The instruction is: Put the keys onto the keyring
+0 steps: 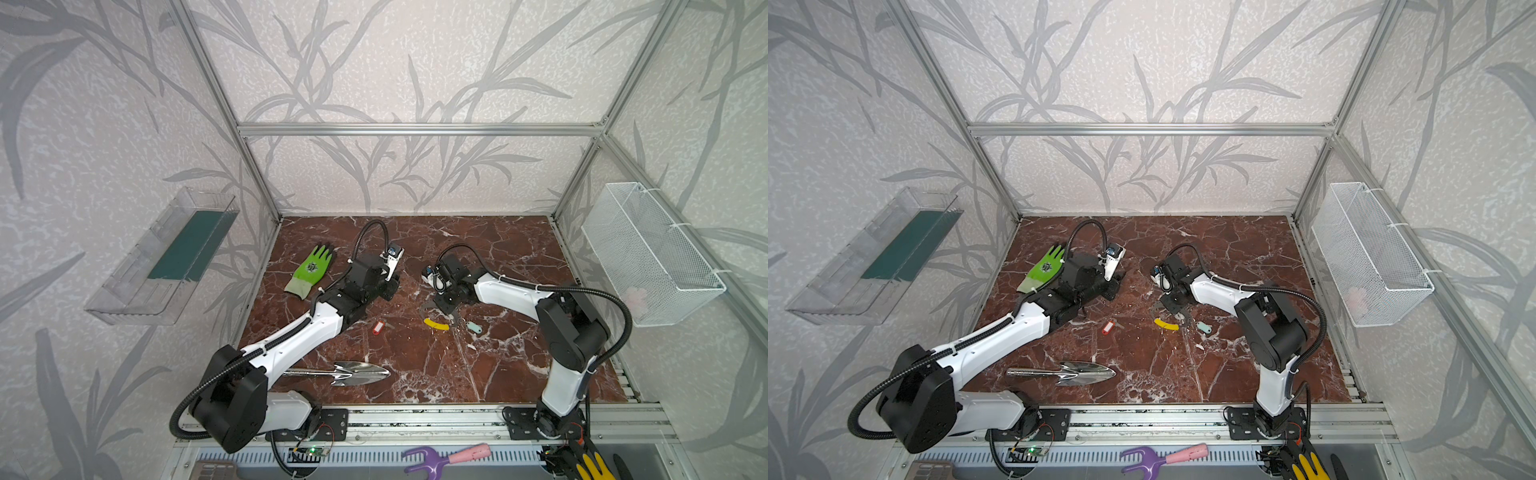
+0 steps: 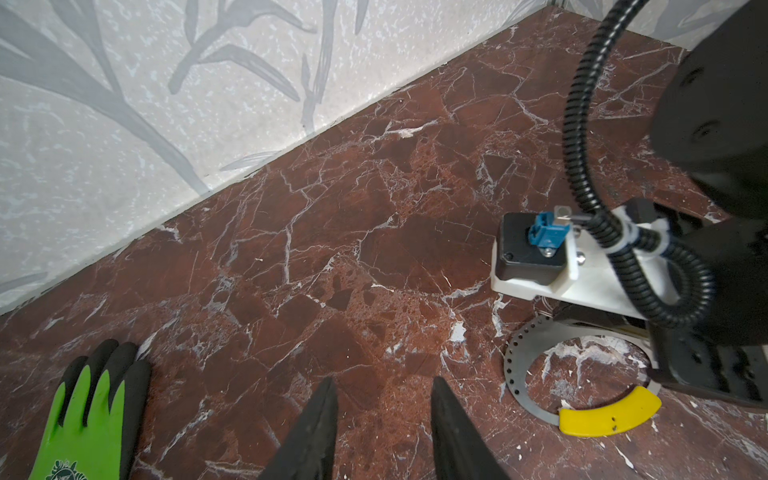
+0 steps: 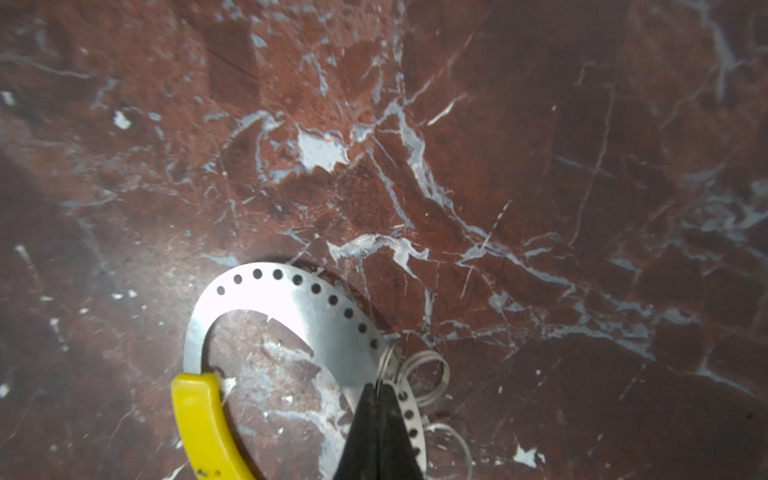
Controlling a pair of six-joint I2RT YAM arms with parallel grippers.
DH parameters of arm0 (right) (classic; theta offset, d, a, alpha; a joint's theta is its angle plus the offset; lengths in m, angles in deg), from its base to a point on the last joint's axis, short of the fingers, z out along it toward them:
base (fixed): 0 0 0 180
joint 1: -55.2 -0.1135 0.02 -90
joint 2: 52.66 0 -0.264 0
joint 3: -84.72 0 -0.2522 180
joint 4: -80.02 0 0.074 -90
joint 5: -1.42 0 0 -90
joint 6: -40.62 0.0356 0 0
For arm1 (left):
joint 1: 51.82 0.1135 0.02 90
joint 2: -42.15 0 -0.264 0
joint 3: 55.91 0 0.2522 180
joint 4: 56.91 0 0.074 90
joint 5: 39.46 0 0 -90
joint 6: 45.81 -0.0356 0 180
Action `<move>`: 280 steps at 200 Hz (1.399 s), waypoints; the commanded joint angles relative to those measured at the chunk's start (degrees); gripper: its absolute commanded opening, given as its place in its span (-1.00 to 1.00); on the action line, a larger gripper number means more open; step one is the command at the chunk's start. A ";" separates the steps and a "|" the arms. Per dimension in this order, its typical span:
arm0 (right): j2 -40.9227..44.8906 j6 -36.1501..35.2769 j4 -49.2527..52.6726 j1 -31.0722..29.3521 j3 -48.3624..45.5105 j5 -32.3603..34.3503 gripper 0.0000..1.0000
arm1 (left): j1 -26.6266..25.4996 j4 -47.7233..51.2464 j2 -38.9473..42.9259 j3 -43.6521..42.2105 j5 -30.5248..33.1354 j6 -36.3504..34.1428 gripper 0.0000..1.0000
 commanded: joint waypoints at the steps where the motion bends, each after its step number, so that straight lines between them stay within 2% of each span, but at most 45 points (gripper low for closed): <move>1: 5.20 -3.40 -0.22 0.06 -1.32 -4.66 -1.00 | 0.28 -0.86 0.64 0.66 -0.32 -0.32 -0.22; 28: 8.65 -5.13 -0.58 1.21 -2.98 -7.37 -1.00 | 0.26 -2.63 1.50 -0.72 -1.57 -1.13 -0.22; 60: 8.60 -5.70 -0.33 1.95 -3.39 -8.57 -1.00 | 0.23 -2.63 1.44 -1.07 -2.18 -1.17 -0.22; 82: 7.22 -3.58 -0.27 1.78 -2.86 -7.70 -0.68 | 0.21 -2.63 1.40 -1.18 -2.46 -0.88 -0.22; 107: 3.98 2.89 1.35 1.44 -1.09 -5.93 -0.55 | 0.21 -2.45 1.58 -1.39 -2.46 -0.34 -0.22; 151: 1.30 10.87 0.44 1.34 -0.55 -6.54 -0.55 | 0.18 -2.63 1.57 -1.58 -2.72 0.33 -0.22; 280: -3.68 14.99 3.22 1.23 3.18 -4.59 -0.53 | 0.18 -2.33 1.41 -1.95 -2.20 0.24 -0.22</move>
